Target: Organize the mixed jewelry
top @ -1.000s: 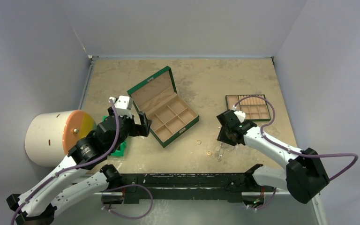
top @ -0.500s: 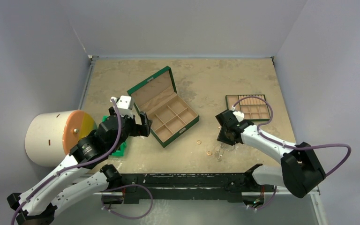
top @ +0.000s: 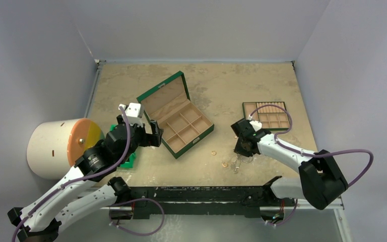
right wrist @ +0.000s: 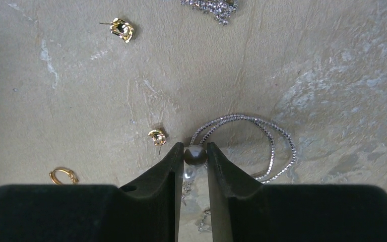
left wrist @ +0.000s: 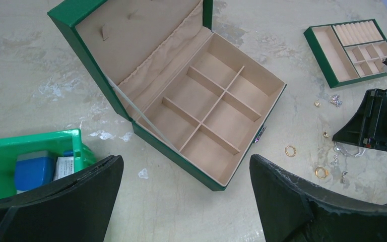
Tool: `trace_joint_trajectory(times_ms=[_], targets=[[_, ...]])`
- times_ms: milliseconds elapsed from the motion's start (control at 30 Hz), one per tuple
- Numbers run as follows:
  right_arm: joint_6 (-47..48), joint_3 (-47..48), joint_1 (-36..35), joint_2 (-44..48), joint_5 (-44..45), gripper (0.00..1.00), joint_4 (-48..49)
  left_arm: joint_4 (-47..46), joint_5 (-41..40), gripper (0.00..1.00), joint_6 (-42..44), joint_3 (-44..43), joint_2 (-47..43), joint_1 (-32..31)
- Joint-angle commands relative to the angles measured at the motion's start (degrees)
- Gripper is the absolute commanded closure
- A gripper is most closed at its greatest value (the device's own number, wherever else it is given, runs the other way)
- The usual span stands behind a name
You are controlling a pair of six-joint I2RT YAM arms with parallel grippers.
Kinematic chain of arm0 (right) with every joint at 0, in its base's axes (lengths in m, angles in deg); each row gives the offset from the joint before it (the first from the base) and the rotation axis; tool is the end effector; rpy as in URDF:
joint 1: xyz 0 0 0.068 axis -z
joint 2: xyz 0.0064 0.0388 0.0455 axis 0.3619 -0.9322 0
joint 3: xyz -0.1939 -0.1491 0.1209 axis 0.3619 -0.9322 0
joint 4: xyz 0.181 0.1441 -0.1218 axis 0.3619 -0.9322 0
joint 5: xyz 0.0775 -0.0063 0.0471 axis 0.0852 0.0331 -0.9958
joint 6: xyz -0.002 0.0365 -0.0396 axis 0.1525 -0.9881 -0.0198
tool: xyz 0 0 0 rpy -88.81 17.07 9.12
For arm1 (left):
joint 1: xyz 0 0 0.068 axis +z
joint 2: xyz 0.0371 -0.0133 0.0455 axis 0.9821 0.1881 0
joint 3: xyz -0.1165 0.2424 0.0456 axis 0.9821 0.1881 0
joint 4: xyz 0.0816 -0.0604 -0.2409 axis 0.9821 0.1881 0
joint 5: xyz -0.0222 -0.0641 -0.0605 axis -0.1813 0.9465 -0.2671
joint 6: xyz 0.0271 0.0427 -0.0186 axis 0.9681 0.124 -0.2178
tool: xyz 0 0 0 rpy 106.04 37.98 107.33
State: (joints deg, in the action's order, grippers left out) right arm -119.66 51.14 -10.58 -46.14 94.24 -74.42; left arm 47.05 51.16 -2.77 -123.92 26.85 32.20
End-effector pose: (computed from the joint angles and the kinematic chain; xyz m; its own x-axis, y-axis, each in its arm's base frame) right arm 0.1944 0.1084 0.1672 -0.7855 0.3991 -0.4729 0.3559 0.9165 0.1824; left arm 0.1035 -0.0882 0.3314 -0.4243 -0.1236 -0.8971 0.2249 0.9452 -0.2366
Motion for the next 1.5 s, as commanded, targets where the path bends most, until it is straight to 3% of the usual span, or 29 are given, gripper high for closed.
trace_joint_trajectory(times_ms=[0,200,733,967,1167,1467], targets=[[-1.23,-0.57,0.32,-0.95,0.49,0.76,0.31,-1.54,-0.72,0.04,-0.65,-0.14,-0.18,-0.18],[-1.36,0.48,0.32,0.26,1.62,0.99,-2.17,-1.54,-0.83,0.04,-0.64,-0.2,-0.36,-0.21],[7.08,15.73,0.33,10.91,8.54,1.0,-17.23,-1.63,-0.85,0.04,-0.65,-0.15,-0.83,-0.15],[20.56,24.91,0.17,9.52,4.14,1.0,-9.31,-1.33,-1.81,0.04,-0.7,-0.39,-1.01,-0.2],[27.5,28.75,-0.53,6.45,-7.23,1.0,-0.59,-0.95,-3.52,0.04,-1.08,-0.41,-2.52,-0.15],[33.35,38.42,-7.45,-6.41,-14.4,1.0,7.33,-0.27,-6.4,0.04,-1.77,-0.57,-4.63,-0.17]])
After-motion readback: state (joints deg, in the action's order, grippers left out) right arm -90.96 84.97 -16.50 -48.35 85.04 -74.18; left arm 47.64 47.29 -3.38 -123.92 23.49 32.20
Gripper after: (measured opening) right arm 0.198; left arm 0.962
